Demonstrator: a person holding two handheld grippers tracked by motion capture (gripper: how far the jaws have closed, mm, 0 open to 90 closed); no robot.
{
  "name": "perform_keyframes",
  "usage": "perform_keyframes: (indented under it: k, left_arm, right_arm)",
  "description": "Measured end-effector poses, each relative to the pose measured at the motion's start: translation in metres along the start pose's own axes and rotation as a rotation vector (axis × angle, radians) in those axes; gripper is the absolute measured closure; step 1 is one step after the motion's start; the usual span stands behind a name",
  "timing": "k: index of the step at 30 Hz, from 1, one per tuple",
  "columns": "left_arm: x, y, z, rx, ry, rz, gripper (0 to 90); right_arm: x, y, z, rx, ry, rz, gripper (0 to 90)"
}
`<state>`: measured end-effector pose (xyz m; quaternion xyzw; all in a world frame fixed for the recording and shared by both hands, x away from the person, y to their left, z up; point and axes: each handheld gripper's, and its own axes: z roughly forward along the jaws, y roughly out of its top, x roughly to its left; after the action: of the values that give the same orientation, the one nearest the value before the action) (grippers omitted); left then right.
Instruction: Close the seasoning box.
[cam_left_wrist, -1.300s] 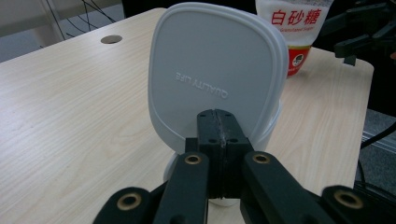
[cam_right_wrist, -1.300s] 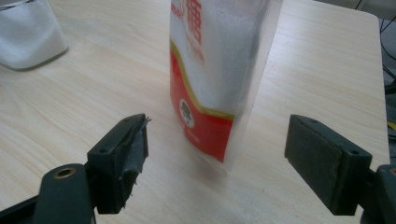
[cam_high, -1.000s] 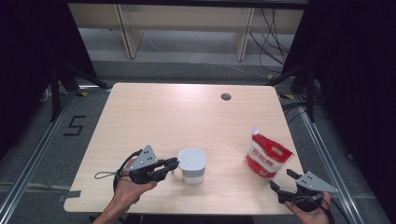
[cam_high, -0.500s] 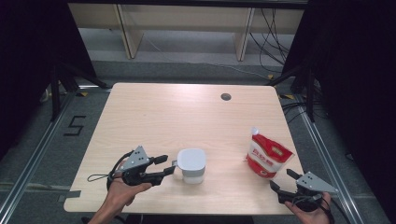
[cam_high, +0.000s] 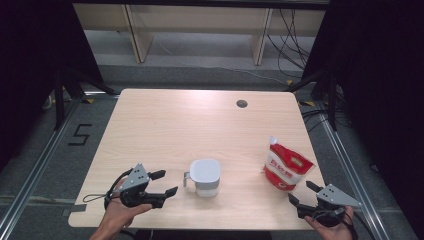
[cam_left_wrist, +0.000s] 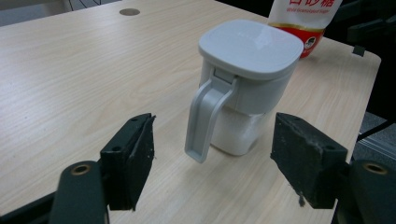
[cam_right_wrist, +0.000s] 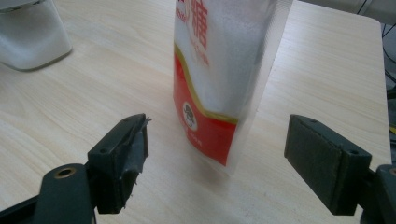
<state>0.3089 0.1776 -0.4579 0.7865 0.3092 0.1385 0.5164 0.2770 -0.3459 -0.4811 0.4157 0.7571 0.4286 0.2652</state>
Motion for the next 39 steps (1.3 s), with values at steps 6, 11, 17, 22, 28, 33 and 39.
perform_keyframes:
  k: [6, 11, 17, 22, 28, 33, 39]
  left_arm:
    - [0.001, -0.009, -0.005, 0.009, 0.012, -0.025, 25.5]
    - [0.004, -0.016, -0.008, 0.022, 0.009, -0.008, 24.5]
    - [0.003, -0.025, -0.011, 0.059, 0.030, 0.008, 23.5]
    - [0.001, -0.030, -0.014, 0.083, 0.043, 0.028, 22.9]
    - [-0.002, -0.036, -0.014, 0.086, 0.055, 0.003, 22.8]
    - [-0.006, -0.040, -0.014, 0.121, 0.057, 0.003, 22.4]
    - [-0.006, -0.045, -0.012, 0.171, 0.063, 0.029, 19.1]
  right_arm:
    - [0.000, 0.000, 0.000, 0.006, -0.001, -0.001, 22.4]
    - [0.000, 0.000, 0.000, 0.013, -0.003, -0.008, 22.4]
    - [0.000, 0.000, 0.000, 0.011, 0.002, -0.003, 22.4]
    - [0.001, 0.000, -0.001, 0.019, -0.003, -0.009, 22.4]
    - [0.000, 0.000, 0.000, 0.008, -0.005, -0.012, 22.4]
    - [0.003, 0.000, -0.003, 0.032, -0.002, 0.032, 22.4]
    - [0.004, 0.000, -0.001, 0.036, 0.007, 0.038, 21.6]
